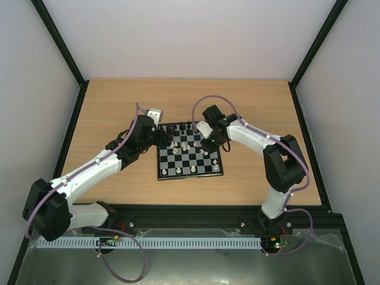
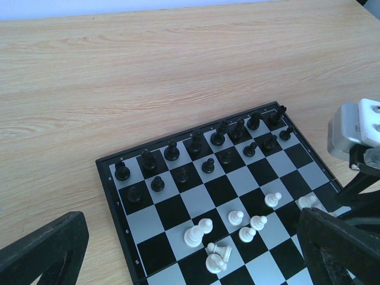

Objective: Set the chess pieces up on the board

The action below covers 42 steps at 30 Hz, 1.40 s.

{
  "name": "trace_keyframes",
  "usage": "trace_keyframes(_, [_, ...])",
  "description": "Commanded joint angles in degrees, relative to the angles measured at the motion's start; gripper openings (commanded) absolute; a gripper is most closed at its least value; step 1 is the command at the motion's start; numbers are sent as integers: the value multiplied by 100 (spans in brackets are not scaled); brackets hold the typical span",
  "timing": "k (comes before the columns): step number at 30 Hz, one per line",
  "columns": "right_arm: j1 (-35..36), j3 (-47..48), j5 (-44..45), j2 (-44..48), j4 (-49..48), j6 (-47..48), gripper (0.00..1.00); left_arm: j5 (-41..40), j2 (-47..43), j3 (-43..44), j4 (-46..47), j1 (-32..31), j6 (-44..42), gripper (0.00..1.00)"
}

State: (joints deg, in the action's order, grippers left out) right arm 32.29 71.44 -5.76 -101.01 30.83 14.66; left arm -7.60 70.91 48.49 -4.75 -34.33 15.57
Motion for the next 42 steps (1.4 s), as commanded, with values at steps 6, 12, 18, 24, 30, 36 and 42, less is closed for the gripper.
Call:
trace_keyframes(6, [23,191,-170,-395,382,-214,25,21,-17,144,-34,22,-80,99])
trace_keyframes(12, [23,159,-14,-422,381,-252,17,29,-16,148,-35,18,-81,99])
trace_keyframes(18, [18,114,167,-400,381,-244,7,39,-29,148,-35,22,-80,99])
trace_keyframes(24, [14,-80,122,-106,370,-94,2,38,-42,145,-35,20,-72,99])
trace_keyframes(30, [23,-321,-502,181,558,220,3,48,-43,156,-38,18,-79,99])
trace_keyframes(36, [40,-552,-794,280,632,308,3,56,-38,153,-34,14,-73,99])
trace_keyframes(42, [57,-614,-1004,314,760,400,3,74,-27,152,-30,18,-76,99])
